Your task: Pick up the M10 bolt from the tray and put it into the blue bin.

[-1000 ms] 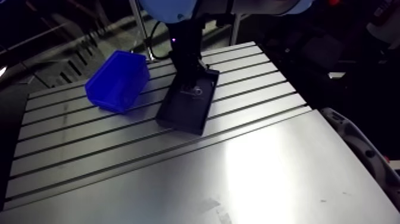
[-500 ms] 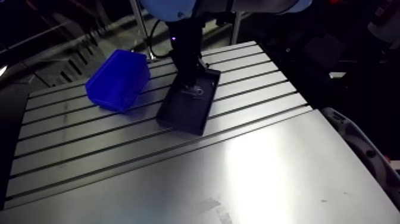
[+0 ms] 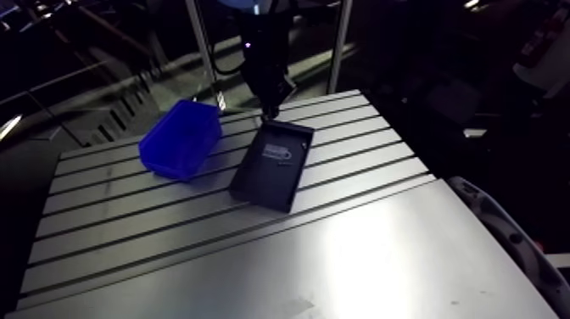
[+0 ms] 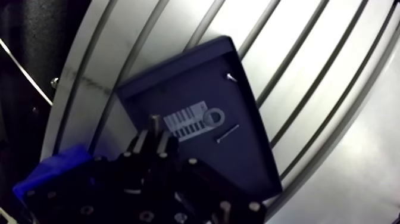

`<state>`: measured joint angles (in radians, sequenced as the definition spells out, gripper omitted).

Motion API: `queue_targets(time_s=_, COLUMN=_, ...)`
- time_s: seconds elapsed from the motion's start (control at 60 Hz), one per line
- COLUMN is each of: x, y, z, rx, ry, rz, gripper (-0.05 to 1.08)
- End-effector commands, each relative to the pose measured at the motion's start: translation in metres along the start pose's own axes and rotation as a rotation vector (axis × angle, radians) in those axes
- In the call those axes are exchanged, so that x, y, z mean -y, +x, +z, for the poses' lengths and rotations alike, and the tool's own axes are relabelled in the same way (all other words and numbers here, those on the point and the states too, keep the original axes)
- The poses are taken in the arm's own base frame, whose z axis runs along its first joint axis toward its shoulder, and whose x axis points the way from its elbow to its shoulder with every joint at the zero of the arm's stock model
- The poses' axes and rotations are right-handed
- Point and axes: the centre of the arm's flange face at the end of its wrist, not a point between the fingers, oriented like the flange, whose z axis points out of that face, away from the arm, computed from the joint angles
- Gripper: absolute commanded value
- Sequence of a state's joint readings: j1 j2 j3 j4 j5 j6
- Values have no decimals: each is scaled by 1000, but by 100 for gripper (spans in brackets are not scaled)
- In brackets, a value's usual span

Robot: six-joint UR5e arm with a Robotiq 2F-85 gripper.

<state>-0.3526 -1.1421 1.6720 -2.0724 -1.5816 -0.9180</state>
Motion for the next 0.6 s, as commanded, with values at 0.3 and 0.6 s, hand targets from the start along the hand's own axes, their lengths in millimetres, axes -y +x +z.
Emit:
queue_targets(time_s=0.3, x=-16, y=-67, z=-175, rx=-6, ry=31, rz=-891, gripper=101)
queue_targets(time_s=0.6, x=-2, y=-72, z=-181, rx=-78, ry=128, rz=-1487, gripper=105)
